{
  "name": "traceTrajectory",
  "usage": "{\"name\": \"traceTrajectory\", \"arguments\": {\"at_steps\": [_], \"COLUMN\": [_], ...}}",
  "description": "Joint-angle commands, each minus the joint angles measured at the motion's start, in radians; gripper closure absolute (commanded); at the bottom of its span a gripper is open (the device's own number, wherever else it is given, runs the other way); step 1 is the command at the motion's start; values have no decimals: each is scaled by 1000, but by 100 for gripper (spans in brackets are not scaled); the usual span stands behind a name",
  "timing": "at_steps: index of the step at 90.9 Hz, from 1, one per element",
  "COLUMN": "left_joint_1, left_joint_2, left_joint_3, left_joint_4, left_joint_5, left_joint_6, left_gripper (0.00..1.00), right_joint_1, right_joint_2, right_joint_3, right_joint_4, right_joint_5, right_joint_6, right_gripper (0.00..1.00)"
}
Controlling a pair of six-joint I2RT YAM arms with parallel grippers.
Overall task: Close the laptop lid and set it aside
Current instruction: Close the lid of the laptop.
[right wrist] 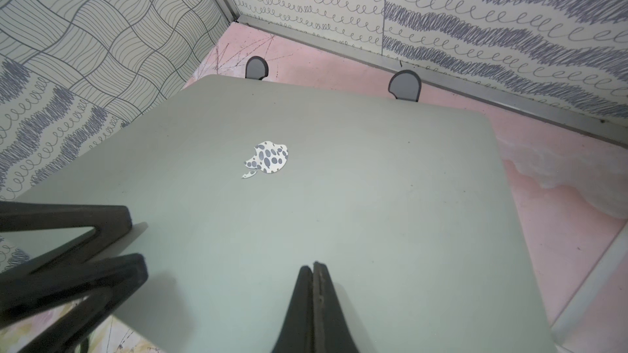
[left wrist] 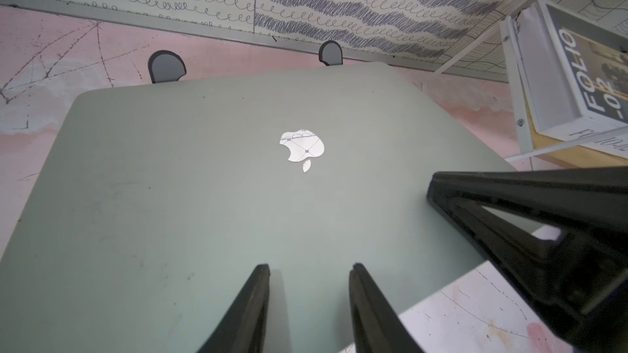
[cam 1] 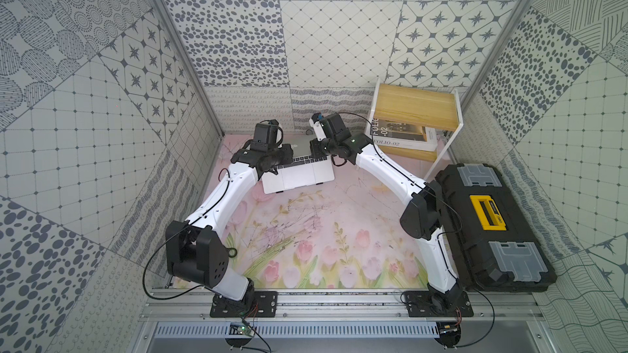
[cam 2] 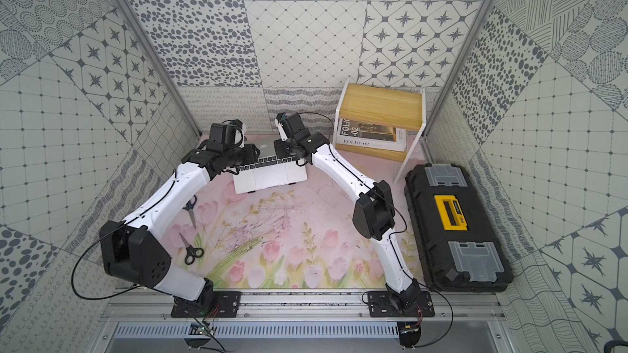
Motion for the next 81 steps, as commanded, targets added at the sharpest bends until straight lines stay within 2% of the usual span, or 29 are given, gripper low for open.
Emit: {"name": "traceTrajectory", "arguments": {"at_steps": [1, 13, 28, 42, 46, 58, 81], "left_joint_1": [0, 1, -1, 1, 0, 0, 0], "left_joint_2": [5, 7, 23, 34, 35, 36, 42], "left_joint_3": [-41, -75, -88, -109, -118, -131, -145], "left_joint_4": [38, 63, 71, 79, 80, 91, 100], "left_joint_5": [-10, -13, -11, -10, -14, -13, -4], "left_joint_6": [4, 7, 9, 20, 22, 22, 14], "left_gripper": [59, 60, 60, 60, 60, 60, 60], "right_joint_1": [7, 8, 7, 6, 2, -31, -36], "right_joint_2": [-33, -48, -77, -119, -125, -132, -77], "right_joint_3": [-26, -44, -62, -98, -104, -121, -131], "right_joint_4": [24, 31, 34, 34, 34, 34, 34], "right_joint_5": [-21, -25, -54, -47, -38, -70, -60], "right_joint_6": [-10, -11, -15, -25, -26, 26, -14], "right_gripper": [100, 87, 78, 55, 52, 48, 47]}}
